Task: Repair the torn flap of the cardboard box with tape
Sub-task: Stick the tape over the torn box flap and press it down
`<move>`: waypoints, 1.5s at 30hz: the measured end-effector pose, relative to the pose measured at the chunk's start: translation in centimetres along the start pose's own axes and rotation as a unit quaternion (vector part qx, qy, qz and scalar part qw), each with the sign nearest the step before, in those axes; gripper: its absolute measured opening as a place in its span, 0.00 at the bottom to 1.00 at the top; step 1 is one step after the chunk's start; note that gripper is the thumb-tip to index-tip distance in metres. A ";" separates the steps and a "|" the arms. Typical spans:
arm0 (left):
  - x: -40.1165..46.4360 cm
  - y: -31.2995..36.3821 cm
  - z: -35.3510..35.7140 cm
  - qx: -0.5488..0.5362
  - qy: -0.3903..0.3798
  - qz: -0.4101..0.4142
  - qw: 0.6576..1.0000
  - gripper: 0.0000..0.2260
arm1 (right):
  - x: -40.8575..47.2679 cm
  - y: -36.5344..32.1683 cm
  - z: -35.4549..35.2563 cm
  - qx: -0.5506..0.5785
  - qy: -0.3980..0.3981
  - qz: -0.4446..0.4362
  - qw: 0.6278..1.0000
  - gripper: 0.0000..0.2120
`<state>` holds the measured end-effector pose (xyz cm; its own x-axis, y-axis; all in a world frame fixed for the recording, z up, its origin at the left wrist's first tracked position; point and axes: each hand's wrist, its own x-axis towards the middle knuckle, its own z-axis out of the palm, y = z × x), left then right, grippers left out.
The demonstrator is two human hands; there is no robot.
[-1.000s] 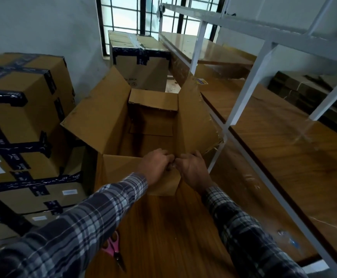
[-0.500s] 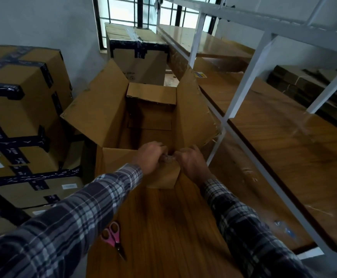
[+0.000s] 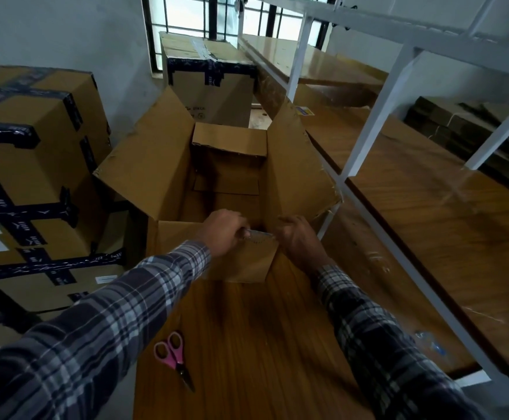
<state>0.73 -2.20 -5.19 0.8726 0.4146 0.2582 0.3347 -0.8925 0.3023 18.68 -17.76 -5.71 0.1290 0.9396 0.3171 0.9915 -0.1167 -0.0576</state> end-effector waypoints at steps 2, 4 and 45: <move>0.0 0.1 -0.3 -0.001 -0.016 -0.004 1.000 0.08 | 0.1 0.5 0.3 -0.012 -0.032 -0.004 0.999 0.16; -0.2 0.2 -0.4 0.011 -0.006 0.015 1.000 0.10 | 0.2 0.9 0.4 -0.014 -0.055 0.002 0.998 0.17; -0.8 3.4 -0.2 0.010 0.022 0.025 0.999 0.08 | 0.7 -3.0 0.1 0.047 0.030 0.026 0.998 0.04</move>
<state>1.15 -5.50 -4.22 0.8716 0.3774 0.3130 0.2992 -0.9151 0.2701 15.82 -16.74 -5.42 0.1847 0.9115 0.3675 0.9777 -0.1325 -0.1629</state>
